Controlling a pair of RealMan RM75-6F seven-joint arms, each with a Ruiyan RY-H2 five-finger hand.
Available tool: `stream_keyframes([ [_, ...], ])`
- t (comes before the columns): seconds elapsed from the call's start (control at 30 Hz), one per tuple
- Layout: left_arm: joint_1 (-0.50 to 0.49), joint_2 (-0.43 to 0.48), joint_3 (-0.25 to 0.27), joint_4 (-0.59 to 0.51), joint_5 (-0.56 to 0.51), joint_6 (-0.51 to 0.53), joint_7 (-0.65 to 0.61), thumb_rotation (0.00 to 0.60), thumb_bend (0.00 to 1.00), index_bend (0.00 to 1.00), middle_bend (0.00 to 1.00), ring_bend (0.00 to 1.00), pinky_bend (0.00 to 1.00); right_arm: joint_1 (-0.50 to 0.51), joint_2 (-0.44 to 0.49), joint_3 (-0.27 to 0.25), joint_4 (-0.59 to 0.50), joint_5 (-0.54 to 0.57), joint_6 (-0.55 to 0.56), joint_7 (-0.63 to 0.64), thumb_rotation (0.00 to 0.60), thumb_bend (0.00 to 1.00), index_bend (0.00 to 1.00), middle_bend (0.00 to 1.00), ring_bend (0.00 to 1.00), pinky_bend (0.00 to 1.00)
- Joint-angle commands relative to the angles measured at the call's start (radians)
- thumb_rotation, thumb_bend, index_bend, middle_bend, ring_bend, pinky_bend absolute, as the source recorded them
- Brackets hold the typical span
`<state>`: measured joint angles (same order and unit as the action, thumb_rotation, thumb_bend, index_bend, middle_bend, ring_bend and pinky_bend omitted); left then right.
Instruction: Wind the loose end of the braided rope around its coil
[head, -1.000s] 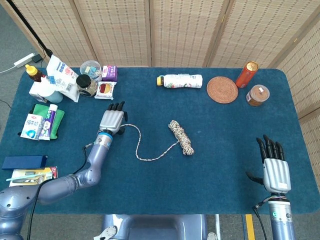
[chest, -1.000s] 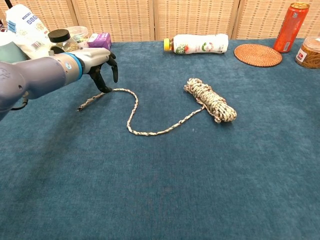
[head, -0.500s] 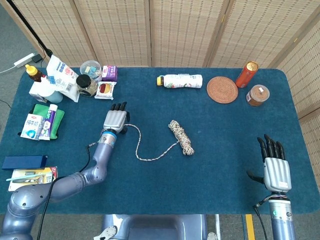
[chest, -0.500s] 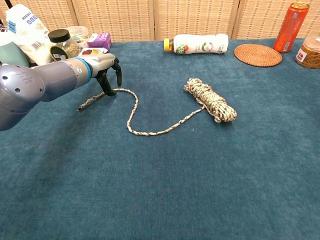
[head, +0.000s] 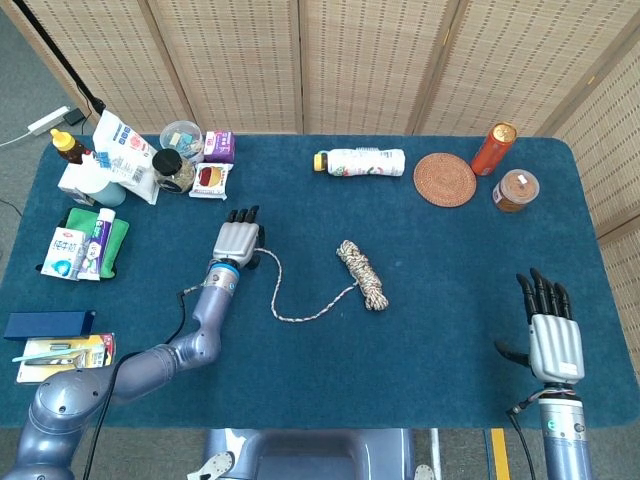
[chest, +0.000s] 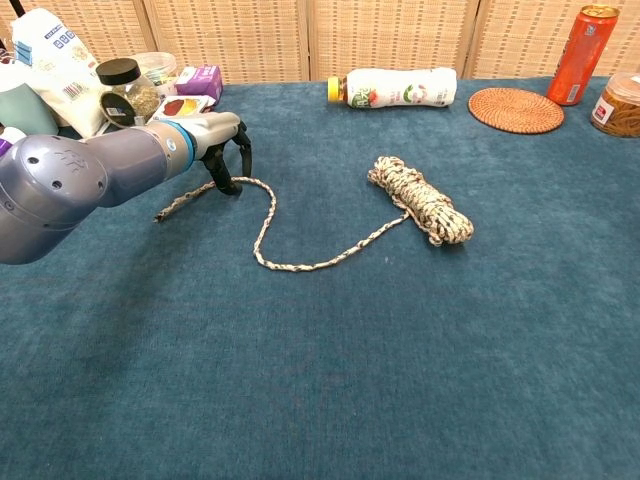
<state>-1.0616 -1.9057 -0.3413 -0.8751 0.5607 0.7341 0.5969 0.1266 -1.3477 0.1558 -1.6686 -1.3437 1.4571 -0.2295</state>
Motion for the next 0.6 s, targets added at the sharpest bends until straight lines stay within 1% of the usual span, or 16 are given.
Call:
stream_keyframes([
  [0.03,-0.001,0.0,0.0,-0.002,-0.002,0.002,0.001,0.6,0.35,0.47,0.0,0.0,0.0,0.0,0.001,0.0,-0.001,-0.001,0.002,0.001,0.6,0.0,0.0,0.0,0.0,0.0],
  [0.13,-0.001,0.0,0.001,-0.004,-0.004,0.006,0.004,0.6,0.35,0.47,0.0,0.0,0.0,0.0,0.002,-0.001,-0.003,-0.002,0.003,0.003,0.6,0.0,0.0,0.0,0.0,0.0],
  [0.43,-0.005,-0.013,0.0,-0.006,-0.002,0.015,-0.002,0.6,0.42,0.49,0.0,0.0,0.0,-0.001,0.005,-0.003,-0.005,-0.001,0.005,0.009,0.6,0.0,0.0,0.0,0.0,0.0],
  [0.6,-0.009,-0.017,-0.001,-0.008,0.007,0.024,-0.002,0.6,0.42,0.49,0.0,0.0,0.0,0.0,0.007,-0.003,-0.004,0.002,0.003,0.012,0.6,0.0,0.0,0.0,0.0,0.0],
])
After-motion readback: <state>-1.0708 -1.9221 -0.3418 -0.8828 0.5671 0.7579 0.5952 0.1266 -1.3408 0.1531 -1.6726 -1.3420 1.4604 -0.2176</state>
